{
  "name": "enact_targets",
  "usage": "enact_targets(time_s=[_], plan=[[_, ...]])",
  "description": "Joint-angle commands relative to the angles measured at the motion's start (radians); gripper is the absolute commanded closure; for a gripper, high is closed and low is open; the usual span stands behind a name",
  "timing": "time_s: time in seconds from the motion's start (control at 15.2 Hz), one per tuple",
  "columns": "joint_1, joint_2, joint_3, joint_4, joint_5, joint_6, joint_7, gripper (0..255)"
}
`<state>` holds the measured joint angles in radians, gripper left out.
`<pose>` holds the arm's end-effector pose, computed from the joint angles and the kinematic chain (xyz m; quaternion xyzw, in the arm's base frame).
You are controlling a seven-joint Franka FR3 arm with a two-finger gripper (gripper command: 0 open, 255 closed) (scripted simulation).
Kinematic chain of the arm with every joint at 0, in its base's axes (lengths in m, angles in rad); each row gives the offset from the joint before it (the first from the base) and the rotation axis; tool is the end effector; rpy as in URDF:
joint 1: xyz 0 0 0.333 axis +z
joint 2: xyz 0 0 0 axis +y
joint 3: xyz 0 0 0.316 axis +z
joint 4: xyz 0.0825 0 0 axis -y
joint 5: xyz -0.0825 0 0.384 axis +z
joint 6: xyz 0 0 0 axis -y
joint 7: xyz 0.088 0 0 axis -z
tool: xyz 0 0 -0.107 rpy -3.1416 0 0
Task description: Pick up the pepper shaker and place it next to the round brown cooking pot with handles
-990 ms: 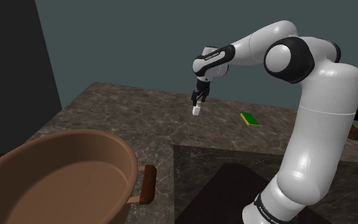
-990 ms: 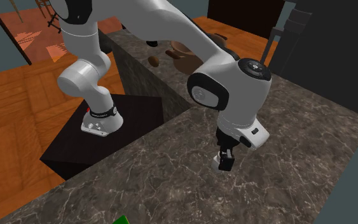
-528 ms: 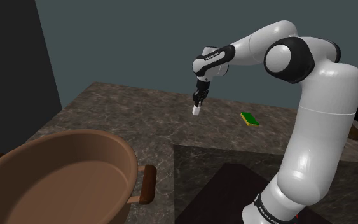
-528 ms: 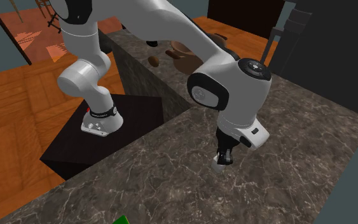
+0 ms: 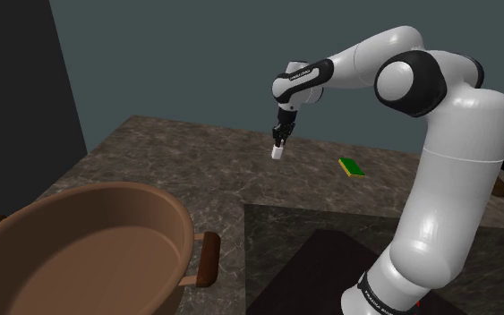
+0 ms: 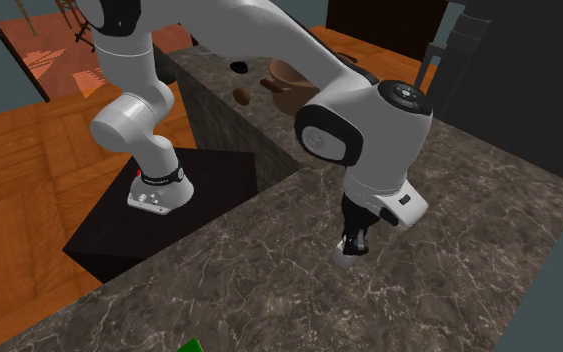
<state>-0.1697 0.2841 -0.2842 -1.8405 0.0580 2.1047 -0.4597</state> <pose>0.5657 -0.2614 0.3791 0.9999 -0.0067 -0.0098 0.0113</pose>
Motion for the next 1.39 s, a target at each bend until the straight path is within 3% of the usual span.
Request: enact_targets(time_s=[0.0,1.32], plan=[[0.001,-0.011,-0.001,0.012,-0.004,-0.023,0.002,255],[0.004,-0.075,-0.008,0.199,-0.026,-0.271,0.012,255]])
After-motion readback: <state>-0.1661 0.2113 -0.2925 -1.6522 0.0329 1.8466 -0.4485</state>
